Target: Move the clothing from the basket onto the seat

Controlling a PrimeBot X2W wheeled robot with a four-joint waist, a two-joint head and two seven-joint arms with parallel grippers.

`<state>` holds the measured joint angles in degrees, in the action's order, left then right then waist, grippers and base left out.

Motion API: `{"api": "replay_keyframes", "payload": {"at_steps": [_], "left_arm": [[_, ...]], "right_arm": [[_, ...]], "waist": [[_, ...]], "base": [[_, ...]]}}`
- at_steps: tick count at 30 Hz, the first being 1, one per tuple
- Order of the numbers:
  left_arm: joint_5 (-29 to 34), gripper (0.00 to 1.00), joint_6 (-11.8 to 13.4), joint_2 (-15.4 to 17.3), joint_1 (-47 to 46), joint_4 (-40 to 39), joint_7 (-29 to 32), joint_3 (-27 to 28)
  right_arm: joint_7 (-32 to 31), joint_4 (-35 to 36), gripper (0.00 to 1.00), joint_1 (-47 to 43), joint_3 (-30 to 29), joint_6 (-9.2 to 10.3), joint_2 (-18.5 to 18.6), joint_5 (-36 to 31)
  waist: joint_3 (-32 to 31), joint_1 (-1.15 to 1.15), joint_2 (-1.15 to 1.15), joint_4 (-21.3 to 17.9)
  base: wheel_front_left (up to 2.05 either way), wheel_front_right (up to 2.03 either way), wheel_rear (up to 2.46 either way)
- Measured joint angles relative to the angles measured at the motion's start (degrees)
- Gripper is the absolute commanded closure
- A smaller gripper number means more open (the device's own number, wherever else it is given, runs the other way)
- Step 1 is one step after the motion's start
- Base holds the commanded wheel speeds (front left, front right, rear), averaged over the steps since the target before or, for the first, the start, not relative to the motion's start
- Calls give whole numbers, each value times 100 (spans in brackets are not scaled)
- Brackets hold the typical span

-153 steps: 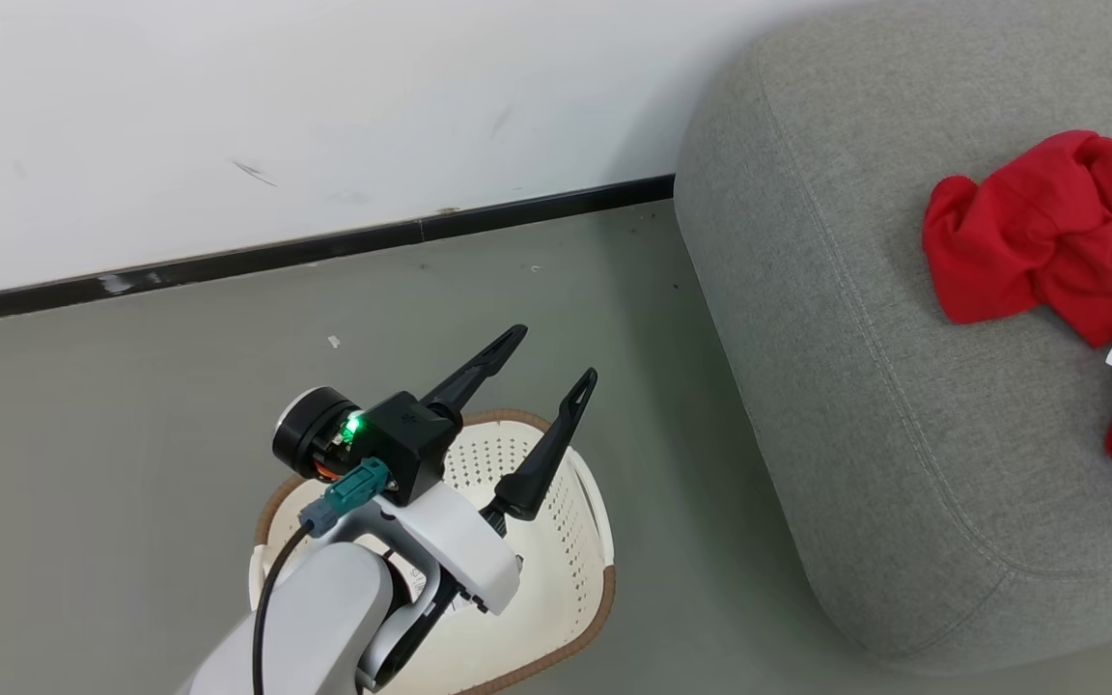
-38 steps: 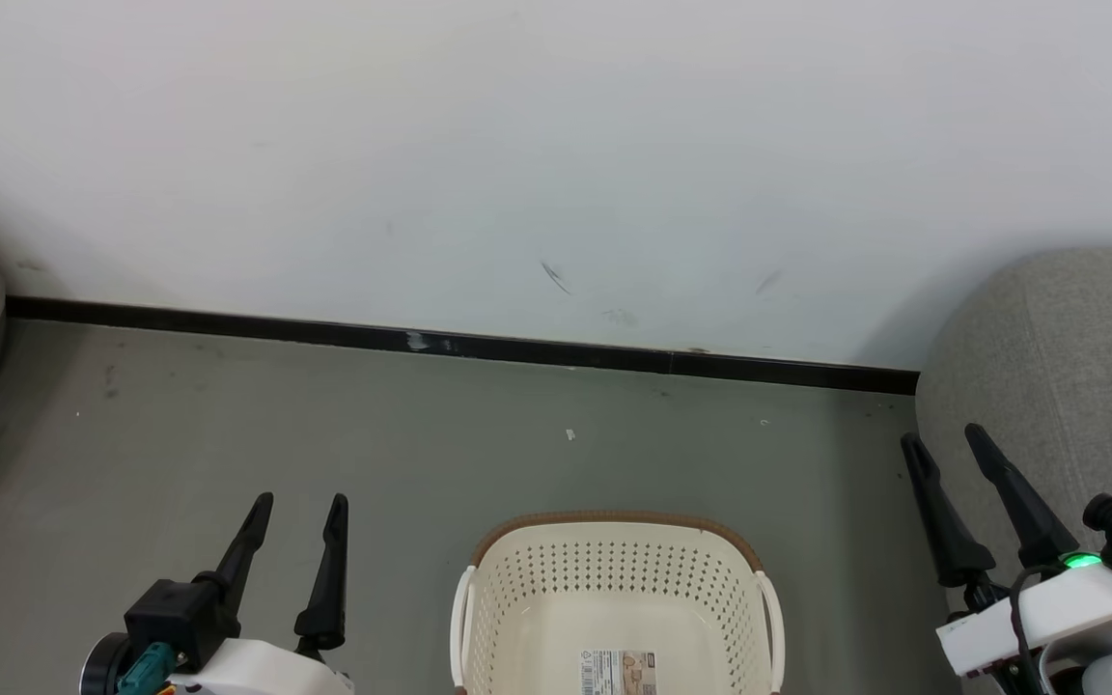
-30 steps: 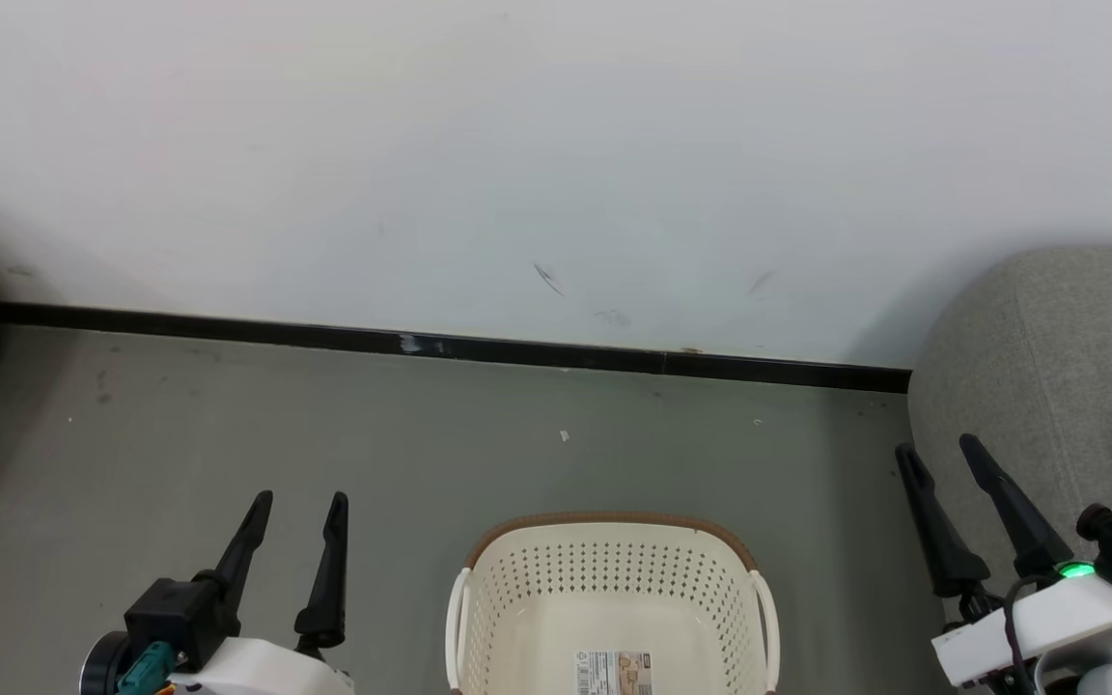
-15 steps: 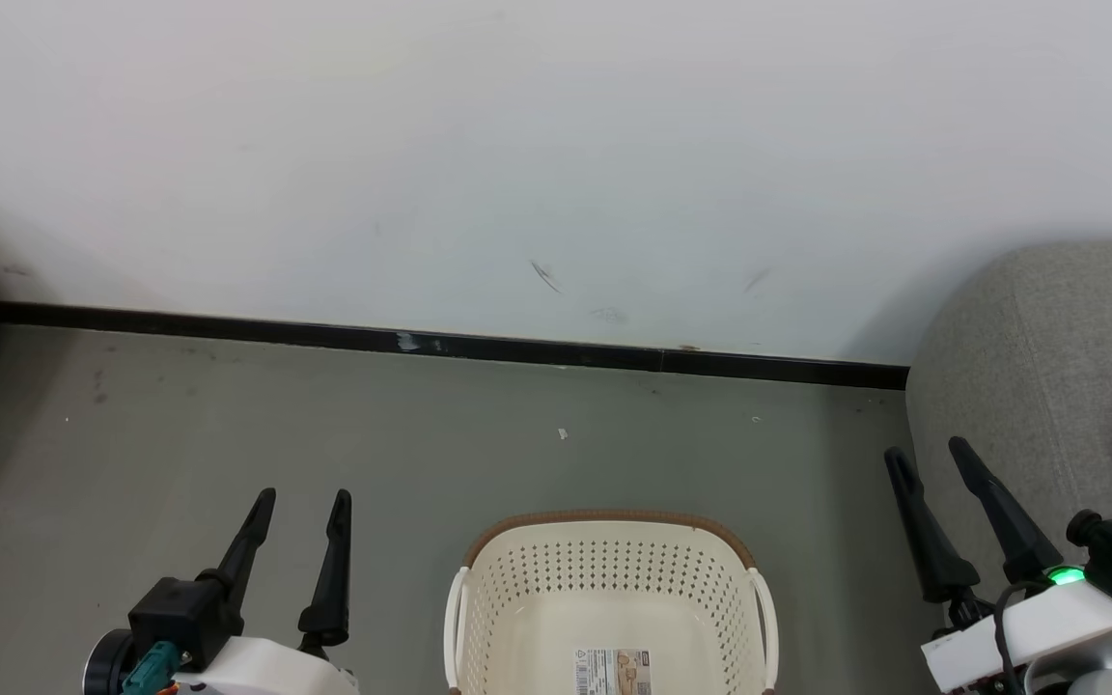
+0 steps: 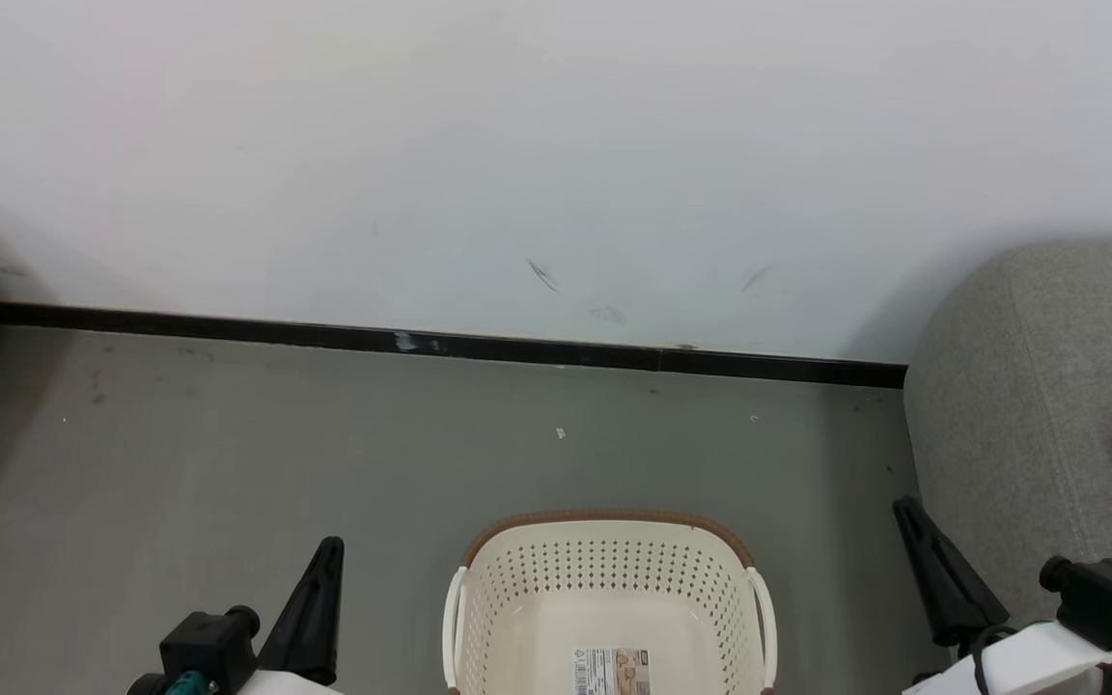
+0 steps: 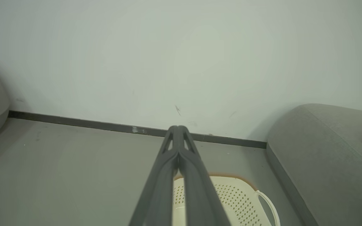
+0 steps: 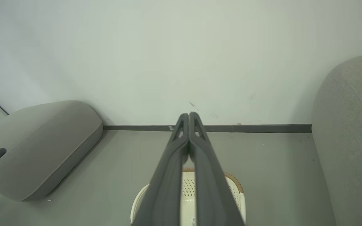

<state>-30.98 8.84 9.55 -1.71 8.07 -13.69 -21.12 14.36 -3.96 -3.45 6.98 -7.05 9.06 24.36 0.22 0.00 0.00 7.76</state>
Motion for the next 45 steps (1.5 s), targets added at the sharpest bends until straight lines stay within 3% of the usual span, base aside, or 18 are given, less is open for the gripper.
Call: {"api": "replay_keyframes", "payload": {"at_steps": [15, 32, 45], "left_arm": [[-1018, 100, -172, -91, -1, -2, 256, 298], [-2065, 100, -354, -185, -1, 5, 526, 713], [-2908, 100, -538, -240, -1, 48, 767, 1014]], "right_arm": [[-183, 3, 100, 0, -142, 0, -99, 1155], [-527, -157, 100, 25, -288, 0, -146, 2315], [-754, -360, 100, 82, -438, 0, -169, 3260]], "waist": [[0, 3, 0, -55], [-45, 47, 0, -234], [-58, 38, 0, -363]], "base": [[0, 0, 0], [0, 0, 0], [0, 0, 0]]}}
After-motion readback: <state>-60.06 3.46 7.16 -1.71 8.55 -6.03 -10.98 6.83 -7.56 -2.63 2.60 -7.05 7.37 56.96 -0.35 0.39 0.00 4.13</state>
